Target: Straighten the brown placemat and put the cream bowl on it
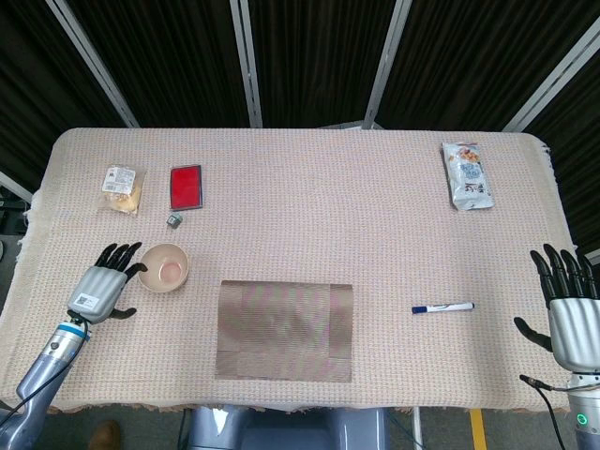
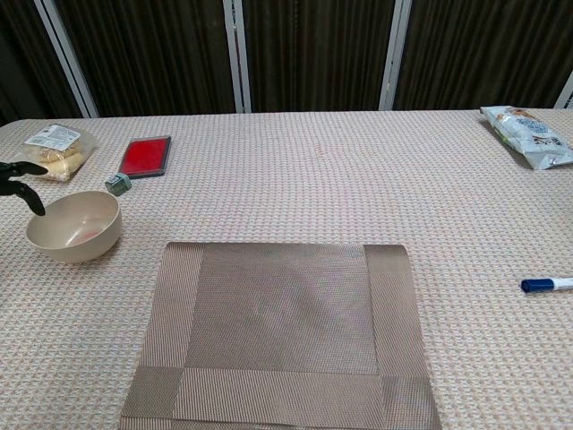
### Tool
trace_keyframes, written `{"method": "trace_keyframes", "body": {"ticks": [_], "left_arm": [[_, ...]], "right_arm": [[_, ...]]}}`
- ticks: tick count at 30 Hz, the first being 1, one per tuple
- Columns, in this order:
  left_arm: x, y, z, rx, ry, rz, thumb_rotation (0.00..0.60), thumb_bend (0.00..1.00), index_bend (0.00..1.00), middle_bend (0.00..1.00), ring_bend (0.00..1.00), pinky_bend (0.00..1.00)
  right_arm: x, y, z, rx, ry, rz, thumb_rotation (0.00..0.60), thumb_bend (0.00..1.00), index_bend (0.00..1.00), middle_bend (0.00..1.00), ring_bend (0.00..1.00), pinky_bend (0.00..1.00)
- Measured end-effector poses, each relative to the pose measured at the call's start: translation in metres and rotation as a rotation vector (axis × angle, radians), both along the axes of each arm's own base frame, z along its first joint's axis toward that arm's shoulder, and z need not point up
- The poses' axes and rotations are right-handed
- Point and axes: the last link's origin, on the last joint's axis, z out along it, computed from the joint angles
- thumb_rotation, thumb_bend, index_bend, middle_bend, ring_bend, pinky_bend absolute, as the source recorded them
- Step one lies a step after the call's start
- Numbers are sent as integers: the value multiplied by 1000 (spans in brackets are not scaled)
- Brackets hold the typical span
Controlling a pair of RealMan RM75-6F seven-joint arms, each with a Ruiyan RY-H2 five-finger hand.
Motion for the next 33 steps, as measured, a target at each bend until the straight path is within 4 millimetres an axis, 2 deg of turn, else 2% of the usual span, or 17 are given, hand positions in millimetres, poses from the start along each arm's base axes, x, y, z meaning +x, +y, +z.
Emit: {"method": "trace_keyframes", "body": {"ticks": [5,10,13,16,19,23,26,29,33], "left_arm": [[-1,9,-18,5,16,-21,600,126,348,0,0,0],[3,15,-33,8,-8,-30,600,278,413,0,0,0],[7,20,-41,13,-25,-33,600,406,523,0,0,0],[9,25,-46,16,-24,-35,600,450,600,0,0,0],[10,28,-45,23,-13,-34,600,455,636,0,0,0],[11,32,-35,51,9,-41,600,456,653,0,0,0],[6,40,-17,101,37,-43,600,458,667,0,0,0],[-2,47,4,160,63,-27,600,459,670,0,0,0],[-24,56,32,240,111,39,600,464,669,0,0,0]], "right_arm": [[1,0,1,4,-14,8,600,0,0,0,0,0],[1,1,2,4,-22,10,600,0,0,0,0,0],[1,3,4,-2,-27,11,600,0,0,0,0,0],[0,4,6,-8,-32,12,600,0,0,0,0,0],[-1,4,8,-12,-36,9,600,0,0,0,0,0],[-3,5,10,-13,-39,3,600,0,0,0,0,0],[-3,6,10,-13,-41,4,600,0,0,0,0,0],[-2,6,10,-12,-42,5,600,0,0,0,0,0],[-1,6,9,-5,-41,8,600,0,0,0,0,0]]}}
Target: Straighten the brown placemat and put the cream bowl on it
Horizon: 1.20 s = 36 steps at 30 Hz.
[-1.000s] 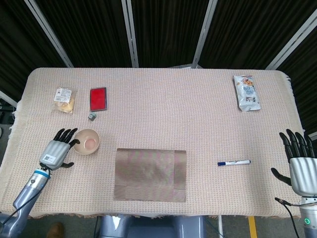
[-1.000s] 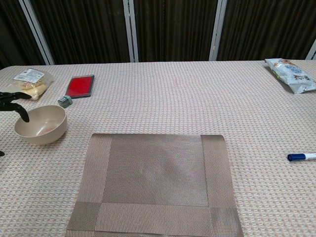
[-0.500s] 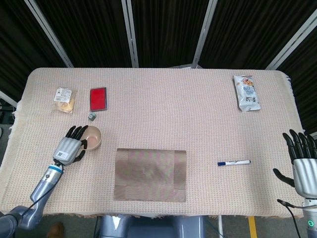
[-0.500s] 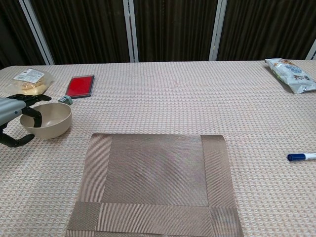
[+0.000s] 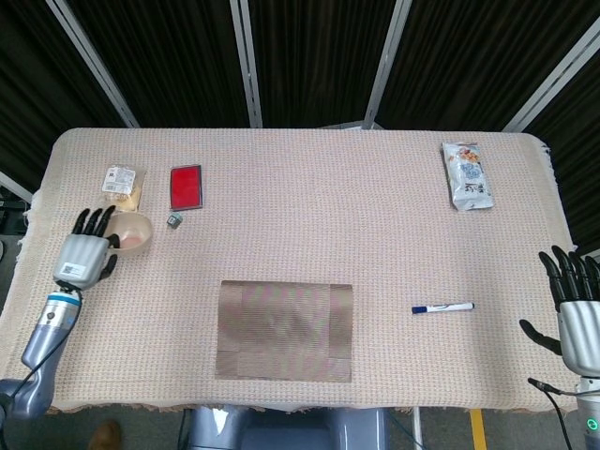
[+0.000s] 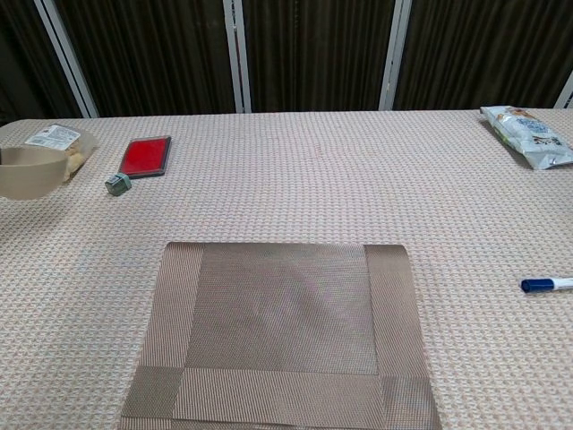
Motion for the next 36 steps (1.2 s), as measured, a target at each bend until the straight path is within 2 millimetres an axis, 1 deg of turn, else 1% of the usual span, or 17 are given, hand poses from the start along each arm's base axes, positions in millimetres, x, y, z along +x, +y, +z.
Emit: {"method": "trace_keyframes", "body": {"ticks": [3,5,8,10,11,12,13,15,16,19,21,23,26,28,30,32,36], "left_arm": [[-18,2,15,35,23,51,600,464,668,0,0,0],[-27,2,20,43,26,76,600,464,667,0,0,0],[-39,1,22,44,22,111,600,455,652,0,0,0],[-44,0,18,35,9,128,600,423,595,0,0,0],[-45,-1,15,30,3,132,600,400,551,0,0,0],[-45,-2,13,22,-3,134,600,341,441,0,0,0],[-45,-2,11,15,-7,133,600,246,284,0,0,0],[-44,-4,8,0,-11,130,600,78,61,0,0,0],[-43,-4,7,-6,-13,128,600,18,6,0,0,0],[-37,-7,5,-18,-34,110,600,0,0,0,0,0],[-29,-10,4,-25,-63,78,600,0,26,0,0,0],[-19,-13,4,-36,-87,35,600,0,79,0,0,0],[0,-22,1,-80,-124,-57,600,0,193,0,0,0],[17,-31,-5,-130,-154,-133,600,0,266,0,0,0],[35,-42,-14,-192,-186,-213,600,0,308,0,0,0],[51,-54,-23,-256,-213,-277,600,0,325,0,0,0],[85,-88,-54,-434,-273,-394,600,0,340,0,0,0]], "right_arm": [[1,0,-2,7,3,3,600,0,0,0,0,0],[2,0,-4,15,-1,3,600,0,0,0,0,0],[3,-1,-5,18,1,1,600,0,0,0,0,0],[3,-1,-6,19,3,-1,600,0,0,0,0,0],[3,-1,-6,20,3,-2,600,0,0,0,0,0],[3,-2,-6,20,4,-3,600,0,0,0,0,0],[3,-2,-7,21,5,-4,600,0,0,0,0,0],[3,-2,-7,21,6,-7,600,0,0,0,0,0],[3,-2,-7,20,6,-8,600,0,0,0,0,0],[2,-2,-7,18,7,-10,600,0,0,0,0,0],[1,-2,-6,17,7,-12,600,0,0,0,0,0],[1,-2,-6,17,6,-13,600,0,0,0,0,0],[1,-2,-5,16,4,-12,600,0,0,0,0,0],[2,-1,-5,16,0,-8,600,0,0,0,0,0],[2,-1,-5,15,-1,-6,600,0,0,0,0,0],[2,-1,-5,17,-2,-6,600,0,0,0,0,0],[2,0,-4,15,-1,-7,600,0,0,0,0,0]]}}
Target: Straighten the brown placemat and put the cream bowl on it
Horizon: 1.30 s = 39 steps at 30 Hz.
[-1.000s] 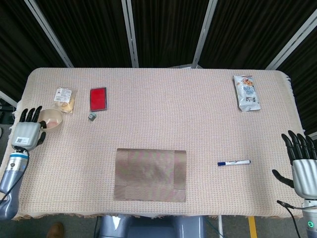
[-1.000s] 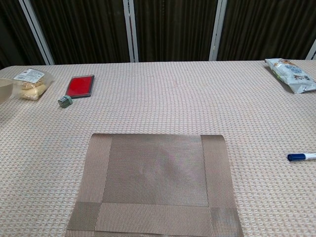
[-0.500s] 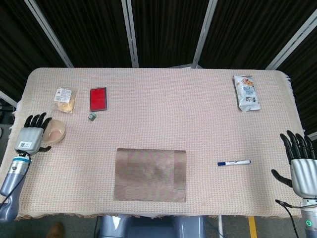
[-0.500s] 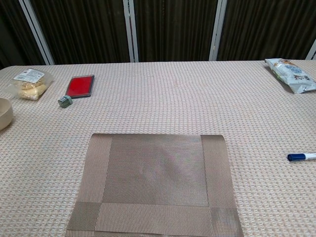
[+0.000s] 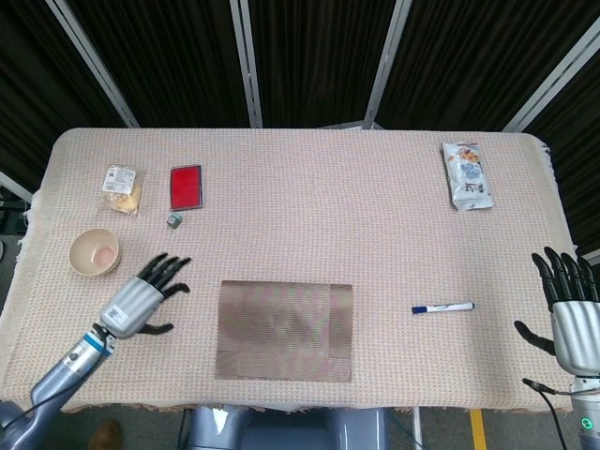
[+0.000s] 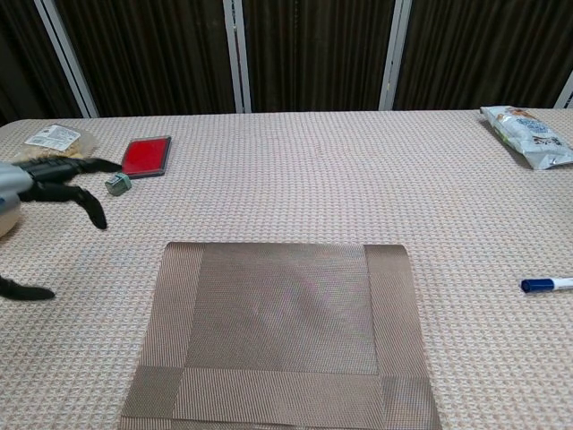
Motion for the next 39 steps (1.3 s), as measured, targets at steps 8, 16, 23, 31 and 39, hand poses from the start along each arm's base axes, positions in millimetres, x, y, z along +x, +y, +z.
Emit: {"method": "trace_keyframes", "body": {"ticks": [8,16,23,31,39], "left_arm": [[24,-26,-51,-145,-19,-78,600,0,356,0,0,0],[14,-32,-77,-201,18,-80,600,0,367,0,0,0],[3,-32,-81,-193,36,-85,600,0,367,0,0,0],[4,-33,-85,-197,28,-92,600,5,381,0,0,0],[7,-33,-89,-207,22,-94,600,107,418,0,0,0]], "right_arm": [[-4,1,5,-15,-5,-12,600,0,0,0,0,0],[-6,-1,4,-20,3,-24,600,0,0,0,0,0],[-6,-3,1,-12,10,-28,600,0,0,0,0,0],[-5,-4,1,-12,9,-26,600,0,0,0,0,0],[-6,-4,2,-15,8,-30,600,0,0,0,0,0]]}}
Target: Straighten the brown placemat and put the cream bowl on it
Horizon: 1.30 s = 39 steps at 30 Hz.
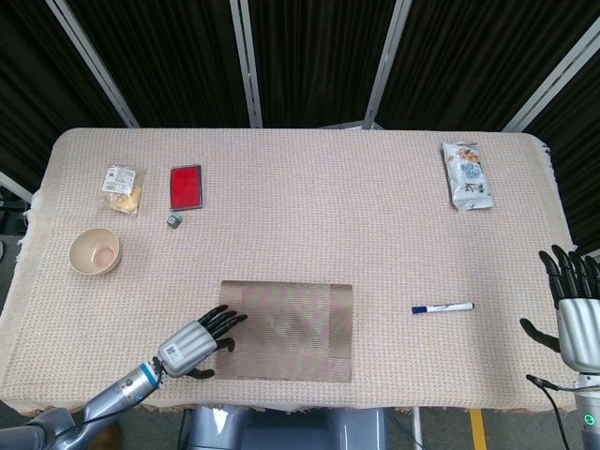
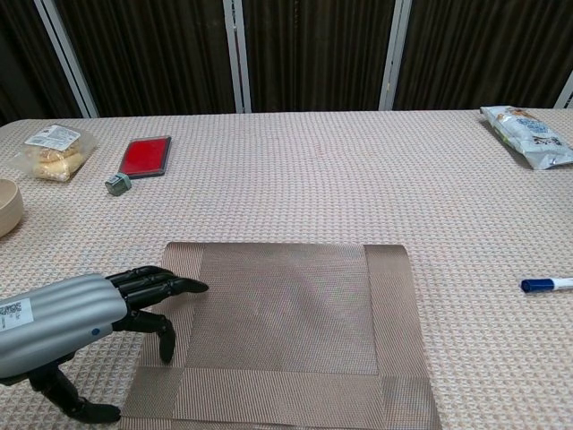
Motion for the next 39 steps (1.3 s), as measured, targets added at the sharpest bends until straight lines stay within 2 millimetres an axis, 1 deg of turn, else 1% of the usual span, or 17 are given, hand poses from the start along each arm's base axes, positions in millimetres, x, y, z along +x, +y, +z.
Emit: {"method": "trace_keyframes", "body": {"ticks": [3,5,7,9,18,29,32,36,39], "left_arm": [[1,0,-1,-7,2,3,600,129,421,0,0,0],[2,0,-1,-10,3,2,600,158,425,0,0,0],[4,0,-1,-12,2,0,600,207,430,0,0,0],[6,0,-1,-16,-2,1,600,225,433,0,0,0],[8,3,5,-16,6,5,600,229,436,0,0,0],[12,5,4,-23,12,4,600,228,436,0,0,0],[16,5,3,-25,8,-4,600,229,436,0,0,0],[27,6,4,-23,-11,-21,600,228,436,0,0,0],[31,6,3,-26,-7,-31,600,229,436,0,0,0]], "right_arm": [[0,0,0,0,0,0,600,0,0,0,0,0],[0,0,0,2,0,0,600,0,0,0,0,0],[0,0,0,2,0,1,600,0,0,0,0,0],[0,0,0,1,1,1,600,0,0,0,0,0],[0,0,0,0,0,-1,600,0,0,0,0,0],[1,0,0,2,2,-2,600,0,0,0,0,0],[1,0,0,3,2,-3,600,0,0,0,0,0],[0,0,-1,4,2,-5,600,0,0,0,0,0],[0,0,-1,4,1,-6,600,0,0,0,0,0]]}}
